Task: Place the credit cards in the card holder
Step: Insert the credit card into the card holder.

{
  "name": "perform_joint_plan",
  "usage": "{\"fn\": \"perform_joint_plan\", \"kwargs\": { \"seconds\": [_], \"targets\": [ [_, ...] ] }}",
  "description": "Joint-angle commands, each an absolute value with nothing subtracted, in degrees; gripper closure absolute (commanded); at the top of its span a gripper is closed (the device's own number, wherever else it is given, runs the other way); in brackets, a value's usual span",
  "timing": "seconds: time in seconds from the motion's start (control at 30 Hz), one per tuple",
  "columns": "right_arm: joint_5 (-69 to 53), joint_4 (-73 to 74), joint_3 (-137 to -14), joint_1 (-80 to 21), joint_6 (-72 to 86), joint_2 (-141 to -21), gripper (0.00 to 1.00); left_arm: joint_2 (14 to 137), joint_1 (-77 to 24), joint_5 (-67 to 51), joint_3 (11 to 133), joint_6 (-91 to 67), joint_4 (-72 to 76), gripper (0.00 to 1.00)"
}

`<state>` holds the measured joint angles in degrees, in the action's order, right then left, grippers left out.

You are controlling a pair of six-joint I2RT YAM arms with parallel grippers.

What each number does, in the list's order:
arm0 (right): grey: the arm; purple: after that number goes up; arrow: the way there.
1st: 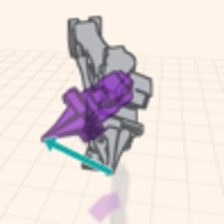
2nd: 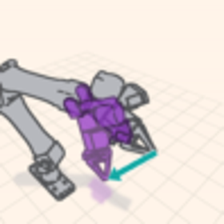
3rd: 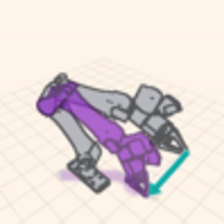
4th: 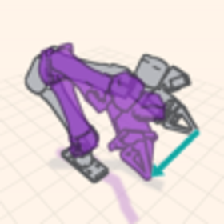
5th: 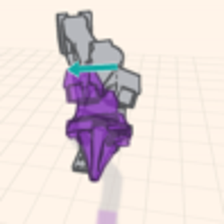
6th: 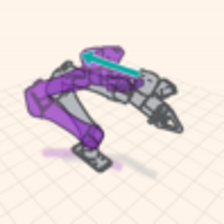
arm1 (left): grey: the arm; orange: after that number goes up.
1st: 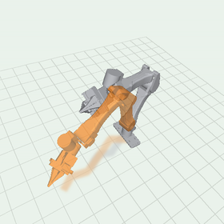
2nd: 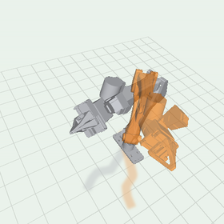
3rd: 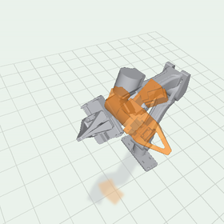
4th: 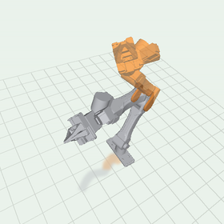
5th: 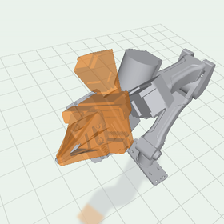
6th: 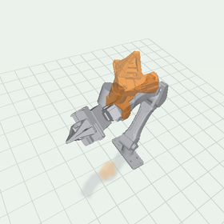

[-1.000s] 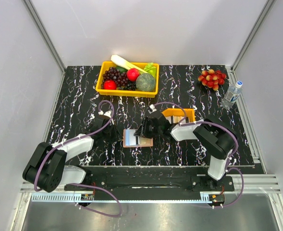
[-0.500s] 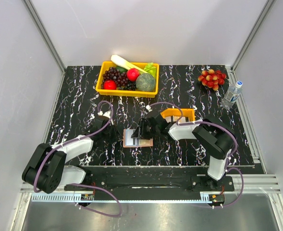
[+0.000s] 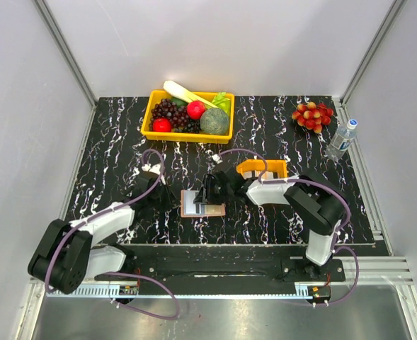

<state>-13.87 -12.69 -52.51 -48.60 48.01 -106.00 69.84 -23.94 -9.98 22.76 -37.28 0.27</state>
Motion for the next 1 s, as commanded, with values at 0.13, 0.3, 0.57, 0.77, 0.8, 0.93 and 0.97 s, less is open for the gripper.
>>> {"fn": "perform_joint_plan", "kwargs": {
  "seconds": [0.13, 0.3, 0.57, 0.77, 0.8, 0.93, 0.97],
  "targets": [
    [-6.6, -4.8, -55.3, -46.8, 39.5, -97.7, 0.53, 60.7, -23.9, -6.2, 22.1, -37.7, -2.7, 1.00],
    [-4.2, -1.6, -55.8, -46.4, 36.9, -93.9, 0.52, 58.5, -24.0, -3.9, 23.2, -37.2, -6.7, 0.56],
    [2.0, 5.7, -55.3, -42.9, 33.8, -85.5, 0.47, 53.0, -24.0, -0.5, 25.3, -37.4, -12.3, 0.39],
    [10.1, 14.3, -55.8, -38.1, 31.0, -80.7, 0.41, 53.8, -24.0, -2.5, 32.4, -33.8, -13.9, 0.33],
    [10.5, 16.3, -56.4, -36.8, 31.0, -80.4, 0.41, 55.4, -24.0, -3.5, 34.2, -33.1, -13.5, 0.32],
    [11.7, 22.0, -58.4, -32.4, 30.4, -80.3, 0.42, 62.3, -24.9, -7.2, 40.9, -32.3, -11.8, 0.31],
    [11.4, 23.1, -58.9, -31.3, 30.2, -80.5, 0.43, 64.5, -25.3, -7.8, 43.4, -32.2, -11.4, 0.30]
  ]
}}
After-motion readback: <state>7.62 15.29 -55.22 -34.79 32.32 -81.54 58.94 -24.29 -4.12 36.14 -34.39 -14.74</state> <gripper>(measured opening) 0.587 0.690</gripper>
